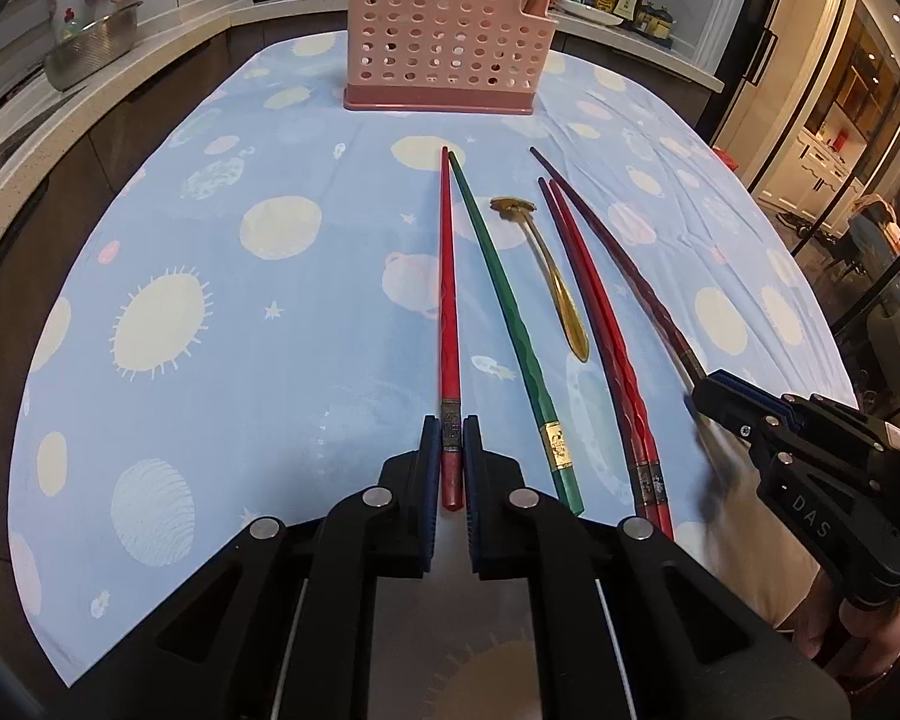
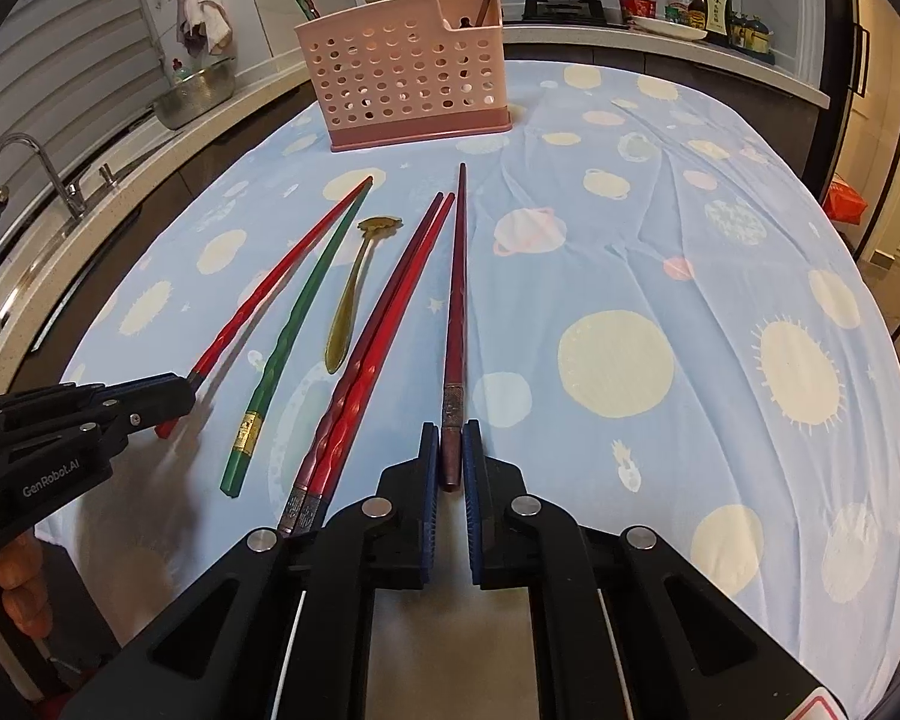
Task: Organize utensils
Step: 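Grasp a red chopstick with the left tool while the right tool grasps a dark red chopstick, then lift the red chopstick with the left tool while the right tool carries its chopstick to the holder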
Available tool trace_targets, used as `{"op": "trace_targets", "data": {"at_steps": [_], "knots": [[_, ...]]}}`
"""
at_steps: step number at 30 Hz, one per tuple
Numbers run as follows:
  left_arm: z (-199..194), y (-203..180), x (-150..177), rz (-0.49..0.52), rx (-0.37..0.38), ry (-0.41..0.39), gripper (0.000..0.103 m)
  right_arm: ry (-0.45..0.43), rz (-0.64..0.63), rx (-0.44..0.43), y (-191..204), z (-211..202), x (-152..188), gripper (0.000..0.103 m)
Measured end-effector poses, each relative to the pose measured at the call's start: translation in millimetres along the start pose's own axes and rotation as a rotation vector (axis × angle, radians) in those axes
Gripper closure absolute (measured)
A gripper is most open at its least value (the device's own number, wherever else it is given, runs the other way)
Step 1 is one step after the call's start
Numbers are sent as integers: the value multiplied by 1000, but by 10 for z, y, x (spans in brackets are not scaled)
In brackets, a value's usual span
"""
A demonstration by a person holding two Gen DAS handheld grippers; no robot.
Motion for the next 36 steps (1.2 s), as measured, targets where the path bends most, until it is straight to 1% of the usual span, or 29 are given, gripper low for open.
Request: {"op": "trace_targets", "data": {"at_steps": [6, 10, 18, 23, 28, 36], "knots": [[-279, 5, -144, -8, 22, -65, 96, -59, 5, 4, -43, -238, -125, 96], [-490, -7, -298, -9, 36, -124, 96, -125, 16, 6, -103, -456, -286, 96], [-840, -72, -709, 3, 60, -255, 96, -273, 27, 26, -344, -865, -741, 96], [-972, -178, -975, 24, 66, -321, 96, -343, 25, 29, -467, -995, -1056, 96], [-1037, -234, -1166, 33, 75, -353, 96, -383, 2, 42, -520, -1036, -1309, 96], [-1027, -280, -1374, 38, 78, -380, 96, -404, -22, 44, -534, -991, -1576, 96]]}}
Point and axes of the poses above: each gripper's, at about its wrist camera, not at the fingertips, and z roughly the way its jaws point, y to its left, x to its underside, the point moved 4 cm from there along z, roughly the way its jaws point, and after that the axes turned 15 degrees about -z, right-handed, at the moved point
